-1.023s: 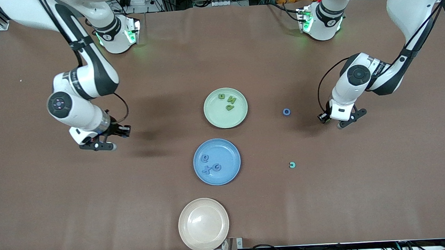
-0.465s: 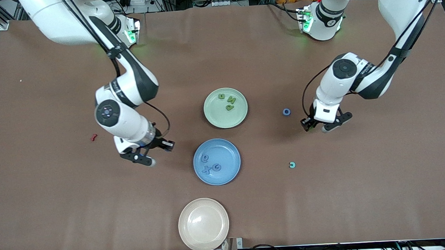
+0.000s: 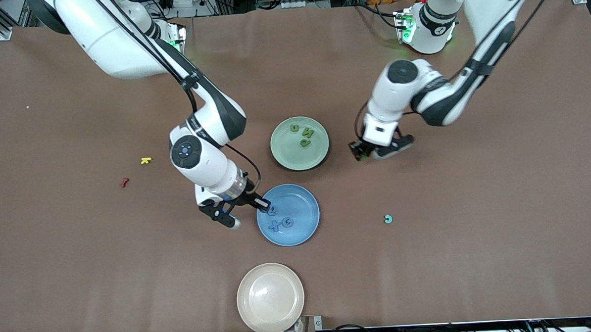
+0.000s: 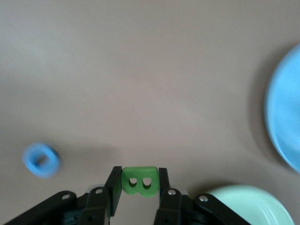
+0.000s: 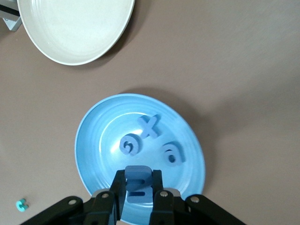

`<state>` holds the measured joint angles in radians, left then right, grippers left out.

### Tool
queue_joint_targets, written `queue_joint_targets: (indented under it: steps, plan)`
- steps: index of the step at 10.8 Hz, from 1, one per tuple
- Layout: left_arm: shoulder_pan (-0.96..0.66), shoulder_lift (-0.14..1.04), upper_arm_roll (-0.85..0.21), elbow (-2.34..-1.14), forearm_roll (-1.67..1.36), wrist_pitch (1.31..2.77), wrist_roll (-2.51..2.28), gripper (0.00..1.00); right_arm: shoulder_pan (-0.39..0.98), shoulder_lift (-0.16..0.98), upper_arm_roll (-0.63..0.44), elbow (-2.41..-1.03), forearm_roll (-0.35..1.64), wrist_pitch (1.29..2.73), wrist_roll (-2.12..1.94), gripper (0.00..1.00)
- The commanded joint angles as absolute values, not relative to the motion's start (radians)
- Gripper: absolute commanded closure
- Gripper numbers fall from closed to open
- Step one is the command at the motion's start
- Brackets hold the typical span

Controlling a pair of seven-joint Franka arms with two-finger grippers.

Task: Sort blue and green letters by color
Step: 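Place the blue m on the blue plate while the left gripper places green B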

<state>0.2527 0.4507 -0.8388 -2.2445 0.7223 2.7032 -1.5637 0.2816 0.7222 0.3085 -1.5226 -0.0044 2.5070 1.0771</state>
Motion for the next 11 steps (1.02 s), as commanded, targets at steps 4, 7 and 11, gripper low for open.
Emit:
queue_joint_targets:
  steps: [4,7,11]
  plan:
    - [0.017,0.509,-0.831,-2.198,0.753,2.697,-1.709,1.00,0.289,0.770,0.310,-1.468,0.008,2.528,1.154,0.00]
    - [-0.024,0.523,-0.806,-2.191,0.762,2.656,-1.687,0.00,0.197,0.715,0.379,-1.477,0.000,2.504,1.138,0.00]
    - [-0.005,0.517,-0.755,-2.103,0.762,2.527,-1.642,0.00,0.121,0.522,0.385,-1.494,0.011,2.182,0.962,0.00]
